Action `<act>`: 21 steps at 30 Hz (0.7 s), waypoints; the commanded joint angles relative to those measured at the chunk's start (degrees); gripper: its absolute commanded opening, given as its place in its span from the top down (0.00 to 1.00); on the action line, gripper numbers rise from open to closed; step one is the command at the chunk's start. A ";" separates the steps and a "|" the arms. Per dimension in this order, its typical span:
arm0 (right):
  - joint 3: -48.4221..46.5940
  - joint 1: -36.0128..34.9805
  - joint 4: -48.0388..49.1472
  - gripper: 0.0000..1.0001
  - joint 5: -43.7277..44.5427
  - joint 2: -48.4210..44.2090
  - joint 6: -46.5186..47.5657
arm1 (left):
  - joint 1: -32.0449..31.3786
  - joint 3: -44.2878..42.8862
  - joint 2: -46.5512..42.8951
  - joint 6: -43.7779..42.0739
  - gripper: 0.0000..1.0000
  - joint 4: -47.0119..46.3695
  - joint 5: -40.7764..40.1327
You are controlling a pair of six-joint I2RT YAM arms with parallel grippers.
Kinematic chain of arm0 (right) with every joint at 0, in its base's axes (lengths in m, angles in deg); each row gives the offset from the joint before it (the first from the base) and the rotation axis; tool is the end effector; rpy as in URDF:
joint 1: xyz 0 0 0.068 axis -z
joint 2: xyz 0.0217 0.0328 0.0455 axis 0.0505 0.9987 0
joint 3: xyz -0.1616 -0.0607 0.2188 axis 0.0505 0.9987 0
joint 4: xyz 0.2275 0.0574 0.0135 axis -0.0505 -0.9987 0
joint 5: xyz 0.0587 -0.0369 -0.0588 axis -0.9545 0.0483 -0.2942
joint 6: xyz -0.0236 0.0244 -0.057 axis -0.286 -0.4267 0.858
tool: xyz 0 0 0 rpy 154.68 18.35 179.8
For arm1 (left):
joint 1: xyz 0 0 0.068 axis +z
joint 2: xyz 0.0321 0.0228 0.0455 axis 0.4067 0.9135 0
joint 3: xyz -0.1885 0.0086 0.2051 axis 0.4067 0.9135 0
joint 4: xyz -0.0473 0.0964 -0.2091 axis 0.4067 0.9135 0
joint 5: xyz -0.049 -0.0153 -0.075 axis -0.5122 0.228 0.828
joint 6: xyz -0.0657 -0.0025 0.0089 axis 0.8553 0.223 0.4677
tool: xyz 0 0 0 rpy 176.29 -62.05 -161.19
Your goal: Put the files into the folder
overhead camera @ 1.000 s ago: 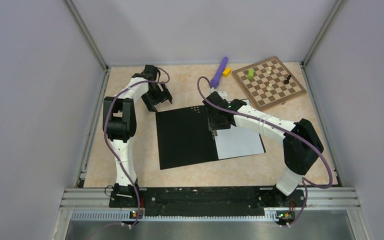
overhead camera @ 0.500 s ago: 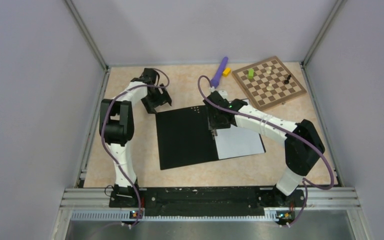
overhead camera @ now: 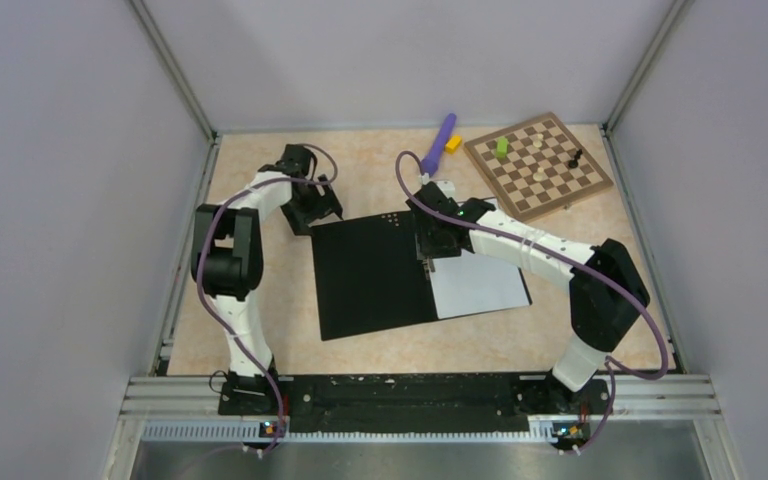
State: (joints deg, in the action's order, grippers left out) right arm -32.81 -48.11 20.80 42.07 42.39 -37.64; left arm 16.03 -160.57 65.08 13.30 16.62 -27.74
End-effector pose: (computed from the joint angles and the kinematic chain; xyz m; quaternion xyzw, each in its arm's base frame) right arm 0.2449 0.2263 0.2482 -0.0535 0.9593 0.0529 0.2720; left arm 0.3928 -0.0603 0.1810 -0.2253 0.9525 -0.1195 0.1663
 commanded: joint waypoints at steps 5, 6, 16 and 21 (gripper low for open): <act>-0.29 -0.40 1.07 0.54 1.22 -4.17 -1.81 | -0.29 -6.16 2.52 0.73 0.11 4.65 -0.58; 0.18 -0.40 1.09 0.54 1.16 -4.59 -2.29 | -0.29 -7.00 3.24 1.11 0.11 4.43 -0.31; 3.59 -0.40 2.08 0.54 0.55 -7.01 -3.46 | -0.45 -17.16 11.80 1.87 0.11 6.98 0.08; 3.87 -0.47 2.13 0.53 0.92 -7.39 -3.40 | -0.78 -14.85 12.17 2.41 0.11 5.61 0.32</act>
State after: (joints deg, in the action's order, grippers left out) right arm -29.16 -48.11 21.85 42.35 37.69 -40.50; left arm 15.73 -176.21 75.24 15.03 22.74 -27.37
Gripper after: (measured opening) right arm 0.469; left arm 0.891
